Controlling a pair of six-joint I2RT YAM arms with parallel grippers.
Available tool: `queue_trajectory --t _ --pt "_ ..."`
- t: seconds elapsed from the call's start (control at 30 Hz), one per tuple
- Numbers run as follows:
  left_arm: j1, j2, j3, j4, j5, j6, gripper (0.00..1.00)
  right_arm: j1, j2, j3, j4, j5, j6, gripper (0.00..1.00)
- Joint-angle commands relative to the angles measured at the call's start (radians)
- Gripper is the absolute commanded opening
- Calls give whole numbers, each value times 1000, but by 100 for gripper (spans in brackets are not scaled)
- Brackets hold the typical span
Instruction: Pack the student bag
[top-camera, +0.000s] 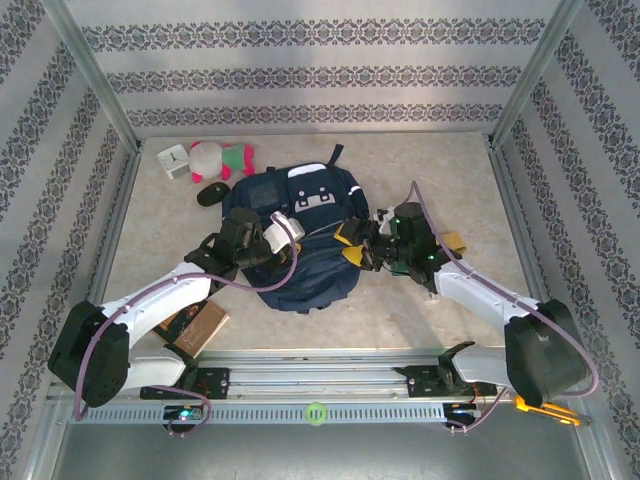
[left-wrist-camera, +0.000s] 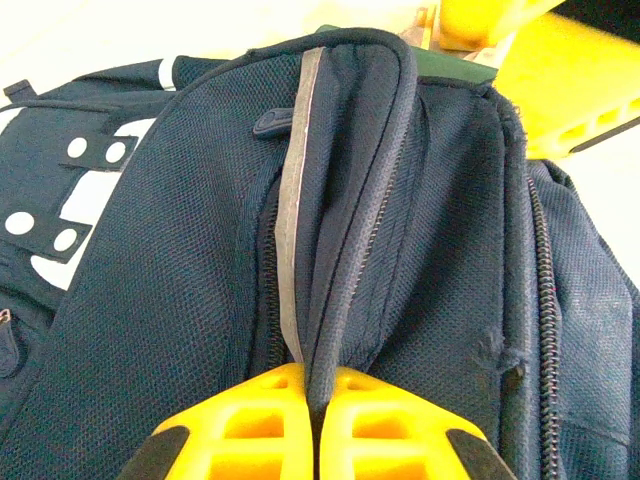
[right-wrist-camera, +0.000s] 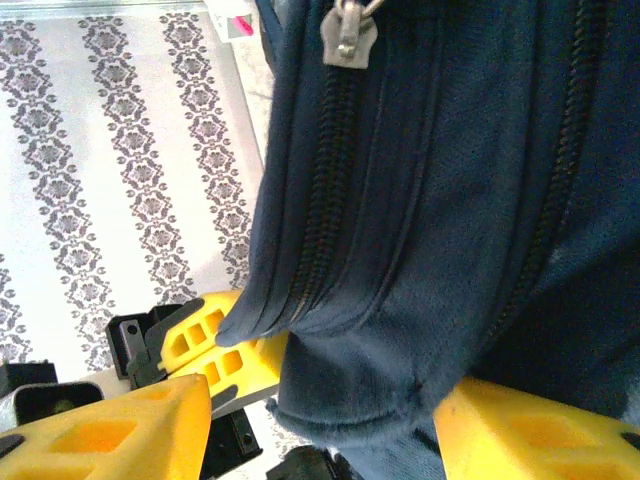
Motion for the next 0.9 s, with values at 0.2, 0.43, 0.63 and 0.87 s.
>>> queue_trajectory --t 0.2,0.43,0.63,0.87 --pt "4 -9 63 80 155 40 0 28 59 -21 166 122 86 34" --pt "3 -43 76 -5 112 72 28 43 37 -23 169 154 71 0" --pt "-74 -61 84 35 54 1 70 56 29 -5 168 153 71 0" --pt "-164 64 162 -51 -183 11 84 70 27 18 168 156 70 0"
